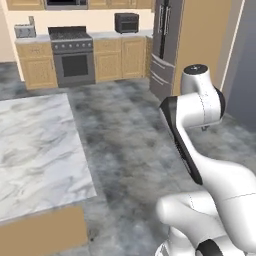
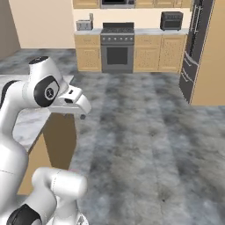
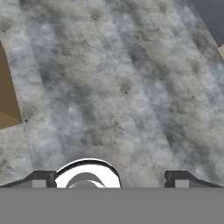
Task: Move the hot dog bun to the plate on the dining table and place the condiment next to that plate. Then navigate to the fridge and take the sausage and place it on the plate as well.
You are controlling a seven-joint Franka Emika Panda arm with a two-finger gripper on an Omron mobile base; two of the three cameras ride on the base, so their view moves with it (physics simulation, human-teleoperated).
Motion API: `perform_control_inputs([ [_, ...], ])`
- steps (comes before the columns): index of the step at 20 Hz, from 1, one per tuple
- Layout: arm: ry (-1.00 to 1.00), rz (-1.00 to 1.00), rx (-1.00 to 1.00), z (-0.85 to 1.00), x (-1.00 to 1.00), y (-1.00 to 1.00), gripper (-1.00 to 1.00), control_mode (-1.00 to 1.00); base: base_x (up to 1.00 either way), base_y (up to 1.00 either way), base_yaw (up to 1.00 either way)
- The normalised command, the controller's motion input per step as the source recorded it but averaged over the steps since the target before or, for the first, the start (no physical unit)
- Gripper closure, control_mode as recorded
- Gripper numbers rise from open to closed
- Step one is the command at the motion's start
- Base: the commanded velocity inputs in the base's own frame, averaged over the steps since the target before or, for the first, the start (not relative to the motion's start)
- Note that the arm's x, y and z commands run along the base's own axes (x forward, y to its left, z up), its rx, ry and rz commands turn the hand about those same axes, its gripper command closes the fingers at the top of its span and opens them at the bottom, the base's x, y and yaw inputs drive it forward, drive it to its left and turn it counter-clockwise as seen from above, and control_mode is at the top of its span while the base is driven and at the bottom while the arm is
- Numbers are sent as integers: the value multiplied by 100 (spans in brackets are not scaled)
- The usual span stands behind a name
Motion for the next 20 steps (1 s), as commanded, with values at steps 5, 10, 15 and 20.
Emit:
perform_control_inputs([
  [5, 0, 0, 0, 0, 0, 0, -100, 100, 84, -100, 14],
  [10, 0, 0, 0, 0, 0, 0, -100, 100, 98, -100, 18],
  [15, 0, 0, 0, 0, 0, 0, -100, 100, 100, -98, 24],
  [20, 0, 0, 0, 0, 0, 0, -100, 100, 100, -79, 26],
])
